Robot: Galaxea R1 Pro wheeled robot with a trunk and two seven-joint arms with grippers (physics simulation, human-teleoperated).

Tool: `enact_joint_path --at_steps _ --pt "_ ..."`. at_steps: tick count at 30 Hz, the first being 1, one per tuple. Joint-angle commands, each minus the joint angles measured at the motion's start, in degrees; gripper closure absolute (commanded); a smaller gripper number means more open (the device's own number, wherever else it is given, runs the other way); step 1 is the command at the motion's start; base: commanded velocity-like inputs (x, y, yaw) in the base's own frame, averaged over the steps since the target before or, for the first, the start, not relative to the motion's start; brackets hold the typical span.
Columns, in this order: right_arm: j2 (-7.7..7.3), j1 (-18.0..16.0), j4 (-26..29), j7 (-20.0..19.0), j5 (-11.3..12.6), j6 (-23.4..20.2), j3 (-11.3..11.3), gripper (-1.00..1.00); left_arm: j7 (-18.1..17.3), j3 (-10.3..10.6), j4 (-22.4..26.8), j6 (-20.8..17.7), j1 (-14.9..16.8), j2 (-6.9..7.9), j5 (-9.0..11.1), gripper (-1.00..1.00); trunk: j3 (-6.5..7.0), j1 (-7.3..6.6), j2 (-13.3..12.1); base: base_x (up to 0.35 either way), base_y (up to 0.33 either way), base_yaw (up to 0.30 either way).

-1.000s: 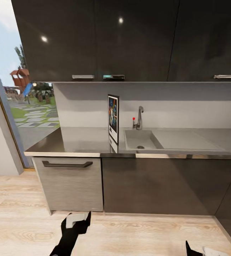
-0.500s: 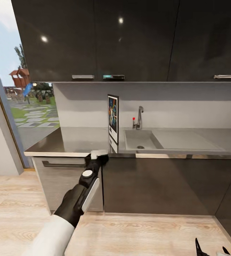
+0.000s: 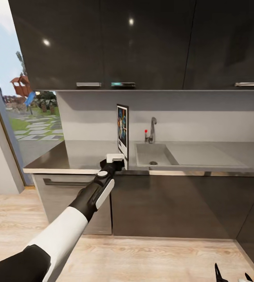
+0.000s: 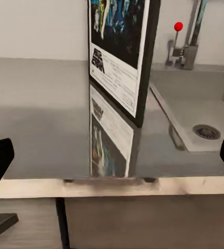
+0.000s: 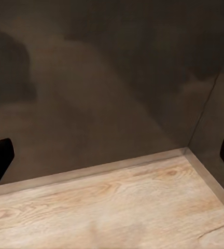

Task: Pick up the poster from the kitchen countertop and hang it on one of the wall nails in the kitchen.

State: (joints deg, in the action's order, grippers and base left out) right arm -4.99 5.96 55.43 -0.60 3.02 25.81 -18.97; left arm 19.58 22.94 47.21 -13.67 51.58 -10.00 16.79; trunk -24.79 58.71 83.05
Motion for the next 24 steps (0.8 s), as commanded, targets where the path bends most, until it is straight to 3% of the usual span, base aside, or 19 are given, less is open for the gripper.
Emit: enact_joint_path --at_steps 1,17,24 --pt "-0.02 0.0 -0.2 -0.1 0.3 0.1 0.1 -1.00 0.5 0.3 0.0 -0.2 0.1 0.00 0.5 -1.00 -0.05 0.02 0.0 0.205 -0.195 0.000" --pt "-0.10 0.0 -1.7 0.0 0.3 0.0 0.1 -1.00 0.6 0.7 0.0 -0.1 0.2 0.00 0.6 -1.00 -0.05 0.02 0.0 0.240 -0.233 0.000" --pt "-0.11 0.0 -1.7 0.1 0.3 0.0 0.1 -1.00 0.6 0.4 -0.1 -0.1 0.2 0.00 0.6 -1.00 -0.05 0.02 0.0 0.098 -0.096 0.000"
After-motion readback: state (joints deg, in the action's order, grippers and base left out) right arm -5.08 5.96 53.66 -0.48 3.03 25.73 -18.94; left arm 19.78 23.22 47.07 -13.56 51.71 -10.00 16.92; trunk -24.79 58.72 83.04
